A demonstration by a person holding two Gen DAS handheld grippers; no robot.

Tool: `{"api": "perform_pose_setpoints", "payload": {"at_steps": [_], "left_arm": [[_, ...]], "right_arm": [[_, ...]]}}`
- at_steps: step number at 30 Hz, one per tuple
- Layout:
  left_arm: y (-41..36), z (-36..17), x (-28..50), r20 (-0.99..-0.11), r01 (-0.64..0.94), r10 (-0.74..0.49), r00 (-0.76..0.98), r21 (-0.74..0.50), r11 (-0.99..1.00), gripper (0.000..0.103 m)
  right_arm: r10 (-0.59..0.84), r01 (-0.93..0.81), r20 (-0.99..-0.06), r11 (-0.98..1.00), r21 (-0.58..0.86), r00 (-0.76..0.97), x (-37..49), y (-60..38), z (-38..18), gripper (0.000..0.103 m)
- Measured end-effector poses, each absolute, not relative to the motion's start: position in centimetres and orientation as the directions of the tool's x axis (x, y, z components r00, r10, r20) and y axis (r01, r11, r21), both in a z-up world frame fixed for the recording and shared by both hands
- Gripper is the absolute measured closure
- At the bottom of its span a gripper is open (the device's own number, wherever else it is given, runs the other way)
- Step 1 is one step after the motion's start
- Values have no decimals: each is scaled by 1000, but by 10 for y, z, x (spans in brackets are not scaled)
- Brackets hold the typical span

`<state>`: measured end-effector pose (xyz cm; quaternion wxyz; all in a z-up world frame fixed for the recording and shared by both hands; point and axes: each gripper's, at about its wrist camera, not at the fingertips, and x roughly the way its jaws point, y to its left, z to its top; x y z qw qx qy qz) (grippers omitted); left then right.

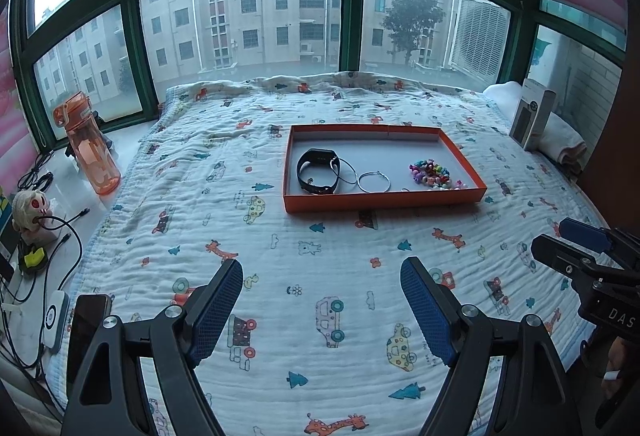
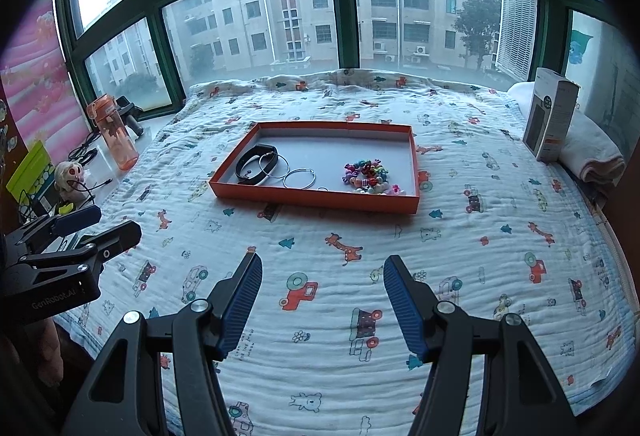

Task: Organize jewelry

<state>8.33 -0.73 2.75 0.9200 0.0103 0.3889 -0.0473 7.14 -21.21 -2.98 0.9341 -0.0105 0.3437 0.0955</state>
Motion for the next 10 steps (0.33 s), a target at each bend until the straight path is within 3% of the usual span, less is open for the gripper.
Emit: {"api": "perform_pose_setpoints", "payload": {"at_steps": [10], "left_arm": [[-8, 30, 83, -709, 92, -76, 701, -16, 996, 16]], "right_arm": [[172, -186, -645, 981, 47, 745, 70, -210, -30, 34]]}}
